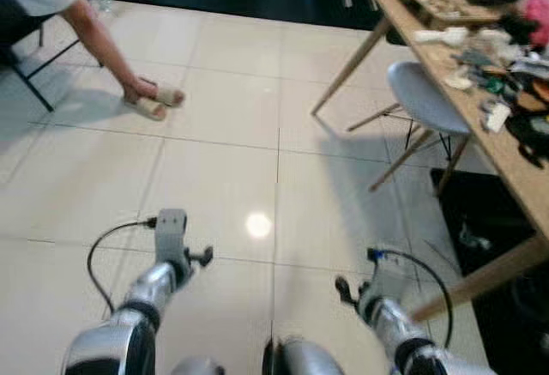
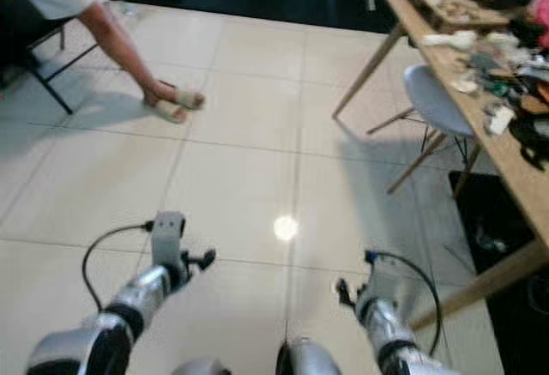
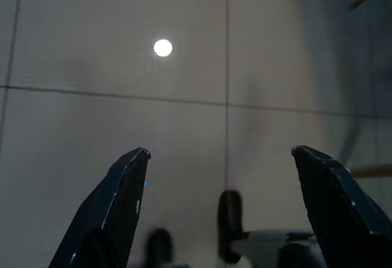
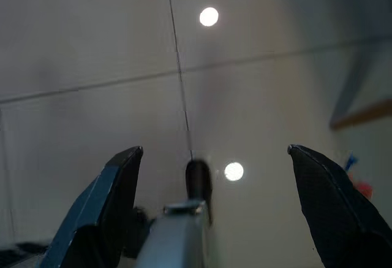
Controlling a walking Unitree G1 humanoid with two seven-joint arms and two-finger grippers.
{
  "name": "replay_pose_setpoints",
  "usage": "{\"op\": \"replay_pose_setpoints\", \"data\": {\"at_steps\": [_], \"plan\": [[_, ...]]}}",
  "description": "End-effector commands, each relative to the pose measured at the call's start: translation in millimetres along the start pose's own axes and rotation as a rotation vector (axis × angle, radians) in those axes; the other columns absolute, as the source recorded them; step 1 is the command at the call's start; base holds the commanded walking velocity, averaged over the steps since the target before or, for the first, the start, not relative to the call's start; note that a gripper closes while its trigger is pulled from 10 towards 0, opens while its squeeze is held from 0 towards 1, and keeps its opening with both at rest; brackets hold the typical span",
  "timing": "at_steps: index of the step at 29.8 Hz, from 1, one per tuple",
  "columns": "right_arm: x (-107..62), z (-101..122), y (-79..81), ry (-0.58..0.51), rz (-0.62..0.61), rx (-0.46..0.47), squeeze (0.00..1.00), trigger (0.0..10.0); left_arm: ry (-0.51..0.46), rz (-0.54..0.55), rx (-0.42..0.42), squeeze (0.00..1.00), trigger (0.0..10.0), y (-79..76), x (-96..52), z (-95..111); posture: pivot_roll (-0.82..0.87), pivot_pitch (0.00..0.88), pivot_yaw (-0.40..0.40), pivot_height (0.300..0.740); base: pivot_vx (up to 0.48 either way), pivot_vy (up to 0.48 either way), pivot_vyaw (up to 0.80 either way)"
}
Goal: Picking trash to rubbish bin
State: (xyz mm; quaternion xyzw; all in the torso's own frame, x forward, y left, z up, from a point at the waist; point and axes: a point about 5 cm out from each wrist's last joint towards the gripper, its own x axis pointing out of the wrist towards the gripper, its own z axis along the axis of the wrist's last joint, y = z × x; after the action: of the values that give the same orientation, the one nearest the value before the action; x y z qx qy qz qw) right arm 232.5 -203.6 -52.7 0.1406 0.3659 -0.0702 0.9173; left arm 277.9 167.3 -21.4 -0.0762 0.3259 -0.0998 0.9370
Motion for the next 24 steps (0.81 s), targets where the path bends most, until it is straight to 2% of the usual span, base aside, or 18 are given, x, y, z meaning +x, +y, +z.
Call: {"op": "replay_pose_setpoints", "data": {"at_steps": [1,13,24], "plan": [[-1.3,-8.0,-1.0,0.029,-0.008,0.004,0.0,10.0,0.035,-0.009,-0.001,0.0,10.0,-3.3,-0.8,-10.8,0.12,0.118,-0.096,0.74,0.296,0.0,0.0],[-1.5,-8.5,-1.7,0.036,-0.009,-0.003,0.0,10.0,0.034,-0.011,-0.003,0.0,10.0,-4.2,-0.7,-11.3,0.12,0.12,-0.099,0.74,0.298,0.0,-0.77],[-1.5,-7.5,-2.3,0.03,-0.011,0.0,0.0,10.0,0.033,-0.013,0.0,0.0,10.0,-5.3,-0.1,-10.4,0.12,0.119,-0.098,0.74,0.3,0.0,0.0]]}}
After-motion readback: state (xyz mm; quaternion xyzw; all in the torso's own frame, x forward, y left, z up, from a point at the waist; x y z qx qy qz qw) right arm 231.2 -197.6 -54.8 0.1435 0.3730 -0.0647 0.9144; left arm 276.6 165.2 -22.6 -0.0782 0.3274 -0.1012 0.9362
